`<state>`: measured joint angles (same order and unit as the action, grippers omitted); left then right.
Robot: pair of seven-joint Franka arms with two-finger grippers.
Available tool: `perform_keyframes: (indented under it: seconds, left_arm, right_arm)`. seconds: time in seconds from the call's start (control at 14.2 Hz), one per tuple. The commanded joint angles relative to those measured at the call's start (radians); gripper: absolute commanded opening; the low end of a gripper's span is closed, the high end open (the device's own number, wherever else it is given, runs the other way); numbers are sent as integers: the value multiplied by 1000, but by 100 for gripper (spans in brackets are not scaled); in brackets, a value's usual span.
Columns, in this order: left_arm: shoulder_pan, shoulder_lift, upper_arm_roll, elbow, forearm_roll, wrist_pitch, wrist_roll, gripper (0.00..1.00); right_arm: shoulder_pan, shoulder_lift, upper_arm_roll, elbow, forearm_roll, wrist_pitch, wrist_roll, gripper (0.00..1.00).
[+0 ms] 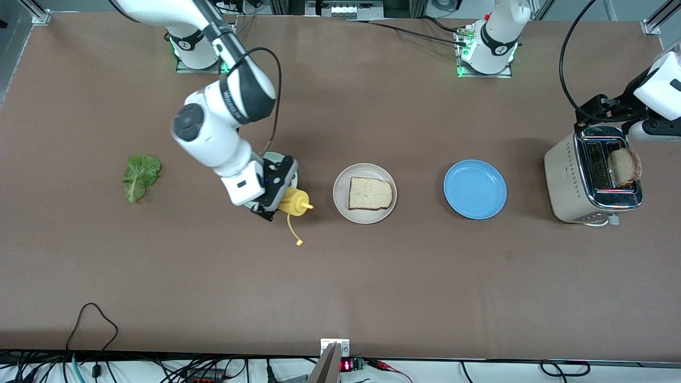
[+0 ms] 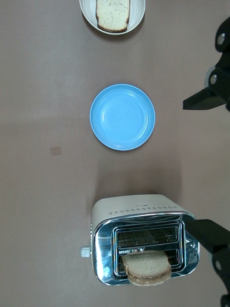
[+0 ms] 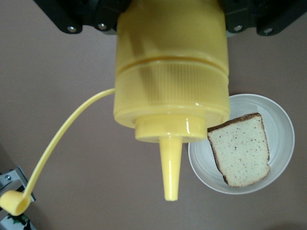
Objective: Make sandwich in beige plate with both arms
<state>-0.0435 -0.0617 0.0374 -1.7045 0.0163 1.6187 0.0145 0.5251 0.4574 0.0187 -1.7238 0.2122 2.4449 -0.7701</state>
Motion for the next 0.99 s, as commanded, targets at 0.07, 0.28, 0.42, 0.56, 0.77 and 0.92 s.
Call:
perform_keyframes:
  seconds: [0.07,0.28,0.42,0.56,0.77,0.92]
  left_arm:
    - [1,-10,1,-4,16,-2,19,100]
    - [1,-10,1,-4,16,-2,19,100]
    - [1,-10,1,-4,16,-2,19,100]
    - [1,-10,1,-4,16,-2,19,100]
    - [1,-10,-1,-4,16,-2,19,100]
    - [1,-10,-2,-4,16,-2,19,100]
  right_arm:
    - [105,44,-11,82,-297,-108,255,38]
    - [177,148,-13,237,-402,-236,314,38]
    - [211,203,-13,298,-463,-271,363,38]
    - [240,239,-14,322,-510,-276,387,38]
    - [277,283,-16,360,-588,-308,390,38]
    - [302,332,-16,444,-634,-407,387,38]
